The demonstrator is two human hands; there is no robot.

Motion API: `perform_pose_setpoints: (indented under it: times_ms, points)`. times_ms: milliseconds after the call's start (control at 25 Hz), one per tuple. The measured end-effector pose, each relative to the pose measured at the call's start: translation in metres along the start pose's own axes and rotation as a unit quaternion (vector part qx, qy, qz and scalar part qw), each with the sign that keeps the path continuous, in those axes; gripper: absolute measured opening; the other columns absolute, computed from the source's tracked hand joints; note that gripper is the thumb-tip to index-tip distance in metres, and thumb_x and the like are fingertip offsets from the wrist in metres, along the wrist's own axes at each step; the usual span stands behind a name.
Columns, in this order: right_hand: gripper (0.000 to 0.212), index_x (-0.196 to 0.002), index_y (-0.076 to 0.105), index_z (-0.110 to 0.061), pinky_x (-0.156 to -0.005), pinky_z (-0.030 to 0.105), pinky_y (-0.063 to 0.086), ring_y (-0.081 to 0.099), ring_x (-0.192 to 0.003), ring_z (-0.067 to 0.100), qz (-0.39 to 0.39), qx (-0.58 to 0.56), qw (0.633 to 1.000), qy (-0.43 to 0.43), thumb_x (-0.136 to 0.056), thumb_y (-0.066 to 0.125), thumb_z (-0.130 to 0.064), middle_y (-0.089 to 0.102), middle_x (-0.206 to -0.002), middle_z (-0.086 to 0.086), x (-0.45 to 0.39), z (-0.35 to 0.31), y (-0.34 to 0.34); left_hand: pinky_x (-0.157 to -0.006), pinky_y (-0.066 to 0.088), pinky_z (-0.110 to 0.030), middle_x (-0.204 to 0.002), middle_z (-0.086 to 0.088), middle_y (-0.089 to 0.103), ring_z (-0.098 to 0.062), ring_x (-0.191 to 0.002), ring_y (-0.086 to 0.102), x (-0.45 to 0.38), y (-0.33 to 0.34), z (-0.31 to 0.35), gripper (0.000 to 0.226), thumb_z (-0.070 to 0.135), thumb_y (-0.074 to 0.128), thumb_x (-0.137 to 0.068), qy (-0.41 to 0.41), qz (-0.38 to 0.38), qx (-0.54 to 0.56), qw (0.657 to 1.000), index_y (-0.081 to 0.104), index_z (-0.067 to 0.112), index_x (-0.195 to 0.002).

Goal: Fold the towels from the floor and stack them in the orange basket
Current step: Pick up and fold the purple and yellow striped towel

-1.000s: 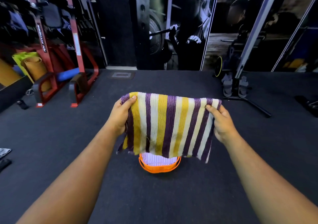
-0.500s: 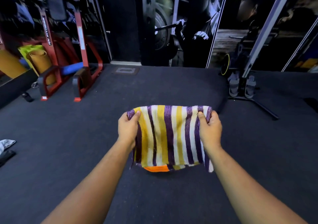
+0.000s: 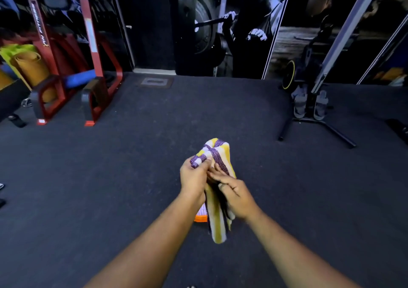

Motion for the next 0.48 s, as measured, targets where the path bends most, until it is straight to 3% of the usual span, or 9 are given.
perform_pose_setpoints:
  times_ms: [80,160,200,280,360,480]
  points:
    - [0.036,-0.108,0.075,-0.018,-0.103,0.032,0.051,0.067,-0.115,0.015,0.145,-0.072,0.985,0.067,-0.095,0.052,0.006,0.075,-0.116,0.004,-0.008,0.016,-0.005,-0.091,0.059,-0.053,-0.105,-0.023,0.075,-0.041,-0.102,0.072,-0.027,-0.009,0.008,0.022,0.009,0.074,-0.091,-0.049,-0.006,0.043,0.998,0.066,-0.001,-0.109]
    - [0.012,-0.108,0.067,-0.021,-0.091,0.041,0.058,0.069,-0.099,0.015,0.266,-0.119,0.937,0.193,-0.098,0.066,-0.015,0.073,-0.112,0.008,-0.009,0.045,-0.006,-0.096,0.055,-0.060,-0.113,-0.025,0.073,-0.042,-0.108,0.071,-0.045,-0.006,0.014,0.034,0.014,0.075,-0.091,-0.098,-0.029,0.097,0.990,0.065,-0.002,-0.120]
    - [0.027,-0.115,0.062,-0.024,-0.085,0.044,0.060,0.066,-0.101,0.017,0.262,-0.156,0.905,0.296,-0.095,0.067,-0.041,0.069,-0.118,0.007,-0.011,0.059,-0.001,-0.098,0.053,-0.063,-0.115,-0.024,0.073,-0.042,-0.109,0.070,-0.054,-0.002,0.017,0.037,0.018,0.076,-0.090,-0.118,-0.046,0.123,0.984,0.066,0.000,-0.122]
    - [0.075,-0.127,0.058,-0.034,-0.076,0.054,0.059,0.059,-0.110,0.028,0.169,-0.229,0.836,0.470,-0.077,0.047,-0.089,0.058,-0.130,0.002,-0.018,0.086,0.009,-0.100,0.049,-0.066,-0.120,-0.022,0.072,-0.041,-0.112,0.069,-0.068,0.007,0.024,0.044,0.026,0.076,-0.090,-0.156,-0.078,0.157,0.972,0.066,0.004,-0.126]
    - [0.096,-0.126,0.062,-0.034,-0.076,0.062,0.056,0.056,-0.115,0.034,0.127,-0.304,0.807,0.490,-0.064,0.031,-0.100,0.056,-0.131,0.004,-0.036,0.094,0.013,-0.099,0.051,-0.063,-0.124,-0.022,0.070,-0.041,-0.115,0.068,-0.079,0.018,0.025,0.048,0.033,0.072,-0.091,-0.179,-0.100,0.166,0.964,0.064,0.006,-0.131]
    - [0.084,-0.128,0.068,-0.022,-0.087,0.065,0.054,0.065,-0.112,0.036,0.193,-0.430,0.795,0.381,-0.075,0.048,-0.085,0.072,-0.122,0.009,-0.075,0.101,-0.005,-0.096,0.055,-0.058,-0.129,-0.022,0.067,-0.039,-0.119,0.066,-0.103,0.030,0.022,0.052,0.028,0.072,-0.092,-0.142,-0.107,0.174,0.969,0.058,0.007,-0.137]
Point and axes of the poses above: each hand's wrist, its own x-axis away from the middle knuckle, its own y-axis out of the palm, z = x × y, the point moved 3 cm from there along -x, towards the middle knuckle
